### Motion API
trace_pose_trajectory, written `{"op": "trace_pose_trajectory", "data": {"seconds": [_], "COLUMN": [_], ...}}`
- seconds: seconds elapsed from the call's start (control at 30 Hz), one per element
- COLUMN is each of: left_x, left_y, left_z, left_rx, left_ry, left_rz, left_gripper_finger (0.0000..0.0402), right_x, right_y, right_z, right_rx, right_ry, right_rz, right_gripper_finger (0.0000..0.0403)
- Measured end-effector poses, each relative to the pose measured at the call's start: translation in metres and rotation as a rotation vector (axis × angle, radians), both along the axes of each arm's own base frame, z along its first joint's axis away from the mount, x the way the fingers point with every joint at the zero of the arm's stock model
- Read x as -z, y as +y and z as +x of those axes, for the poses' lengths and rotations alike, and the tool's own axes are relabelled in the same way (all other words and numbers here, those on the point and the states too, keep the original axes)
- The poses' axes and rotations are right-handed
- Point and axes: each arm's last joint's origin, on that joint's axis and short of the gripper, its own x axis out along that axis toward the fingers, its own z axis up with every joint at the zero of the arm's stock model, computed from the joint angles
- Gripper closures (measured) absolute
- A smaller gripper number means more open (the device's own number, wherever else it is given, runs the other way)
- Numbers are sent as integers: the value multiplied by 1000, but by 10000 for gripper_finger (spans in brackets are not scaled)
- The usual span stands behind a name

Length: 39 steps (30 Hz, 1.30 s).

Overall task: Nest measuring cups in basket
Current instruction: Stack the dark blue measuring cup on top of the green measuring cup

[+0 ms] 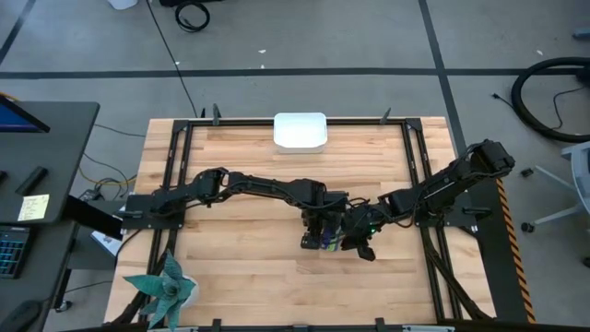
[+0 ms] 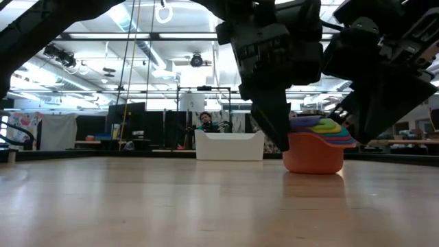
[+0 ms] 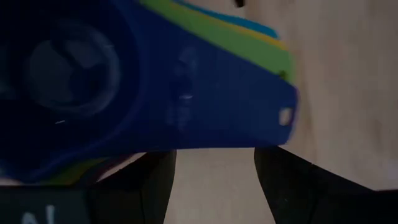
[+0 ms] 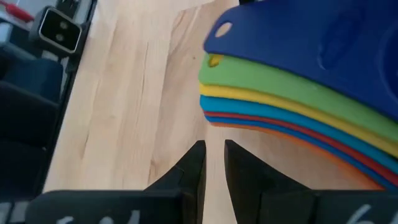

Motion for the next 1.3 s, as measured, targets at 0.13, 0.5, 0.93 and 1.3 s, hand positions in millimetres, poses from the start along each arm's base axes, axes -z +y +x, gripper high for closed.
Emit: {"op": "trace_pose_trajectory", "data": {"seconds": [0.13, 0.5, 0.93, 1.3], "left_x": [-1, -3, -2, 2], "left_y": [-1, -4, -6, 3], "left_z": [0, 0, -3, -3], "left_rx": [27, 45, 111, -79], "left_ry": [0, 7, 3, 38], "left_rz": [-59, -179, -134, 161], "left_gripper_finger": [180, 181, 198, 199], "right_x": [-1, -1, 0, 8], "right_y": [0, 2, 2, -7], "right_z": [1, 1, -1, -7], "right_rx": [-23, -54, -202, 22], "right_ry": [-22, -49, -69, 104], "right_rz": [-20, -47, -141, -133], "right_gripper_finger": [341, 341, 343, 346]}}
